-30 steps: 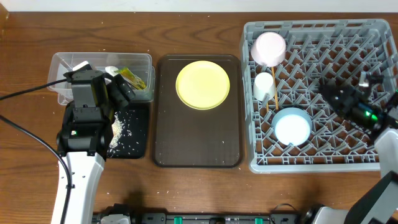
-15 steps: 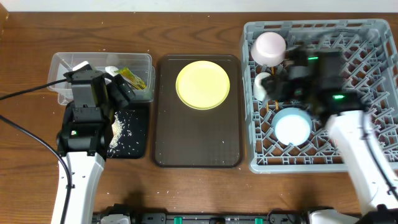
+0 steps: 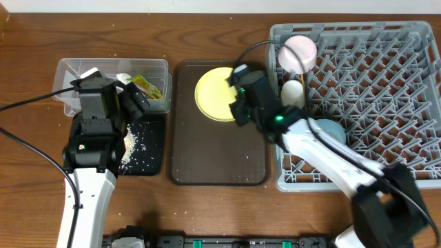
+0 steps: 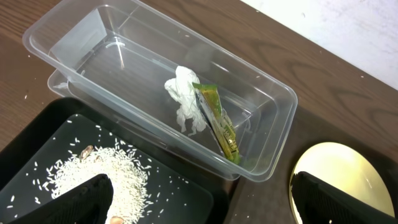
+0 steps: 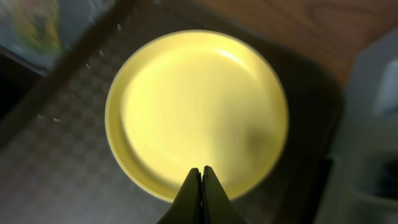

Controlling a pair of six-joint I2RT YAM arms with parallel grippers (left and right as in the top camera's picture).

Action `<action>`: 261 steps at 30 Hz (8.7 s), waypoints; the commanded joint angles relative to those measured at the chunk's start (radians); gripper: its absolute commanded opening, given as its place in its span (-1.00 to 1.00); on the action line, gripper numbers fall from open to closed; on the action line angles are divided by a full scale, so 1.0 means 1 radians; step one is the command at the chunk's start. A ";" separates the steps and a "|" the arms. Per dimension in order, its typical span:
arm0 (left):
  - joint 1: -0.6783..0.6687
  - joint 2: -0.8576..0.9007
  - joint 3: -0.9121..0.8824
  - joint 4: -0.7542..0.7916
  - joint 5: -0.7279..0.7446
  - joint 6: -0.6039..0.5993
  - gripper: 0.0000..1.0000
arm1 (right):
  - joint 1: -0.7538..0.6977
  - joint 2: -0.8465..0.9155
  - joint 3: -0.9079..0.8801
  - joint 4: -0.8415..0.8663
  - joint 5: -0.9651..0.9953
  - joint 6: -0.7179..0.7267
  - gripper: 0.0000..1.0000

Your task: Sort waste into correct bins and load items into the dishwasher rack

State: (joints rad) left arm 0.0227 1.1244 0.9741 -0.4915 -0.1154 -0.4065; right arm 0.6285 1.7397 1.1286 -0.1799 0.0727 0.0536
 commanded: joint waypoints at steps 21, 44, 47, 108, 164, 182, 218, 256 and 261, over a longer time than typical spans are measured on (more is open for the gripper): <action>0.003 0.000 0.013 -0.001 -0.009 0.013 0.89 | 0.099 0.242 0.012 0.011 -0.185 -0.032 -0.88; 0.003 0.000 0.013 -0.001 -0.009 0.013 0.89 | 0.199 -0.011 0.016 -0.003 -0.024 -0.071 -0.86; 0.003 0.000 0.013 -0.001 -0.009 0.013 0.89 | 0.190 -0.021 0.016 0.019 0.042 -0.097 -0.84; 0.003 0.000 0.013 -0.001 -0.009 0.013 0.89 | -0.014 0.185 0.657 -0.856 -0.271 -0.060 -0.20; 0.003 0.000 0.013 -0.001 -0.009 0.013 0.89 | -0.025 0.549 0.650 -0.759 -0.111 -0.249 -0.36; 0.003 0.000 0.013 -0.001 -0.009 0.013 0.89 | -0.030 0.499 0.742 -0.867 -0.099 -0.189 -0.98; 0.003 0.000 0.013 -0.001 -0.009 0.013 0.89 | -0.449 0.083 0.780 -1.108 0.845 0.142 -0.98; 0.003 0.000 0.013 -0.001 -0.009 0.013 0.89 | -0.515 0.085 0.431 -0.548 0.487 -0.029 0.07; 0.003 0.000 0.013 -0.001 -0.009 0.013 0.89 | -0.515 0.062 0.442 -0.553 0.487 -0.055 0.29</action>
State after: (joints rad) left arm 0.0227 1.1244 0.9741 -0.4919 -0.1154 -0.4065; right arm 0.1108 1.8252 1.5608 -0.7330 0.5690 0.0154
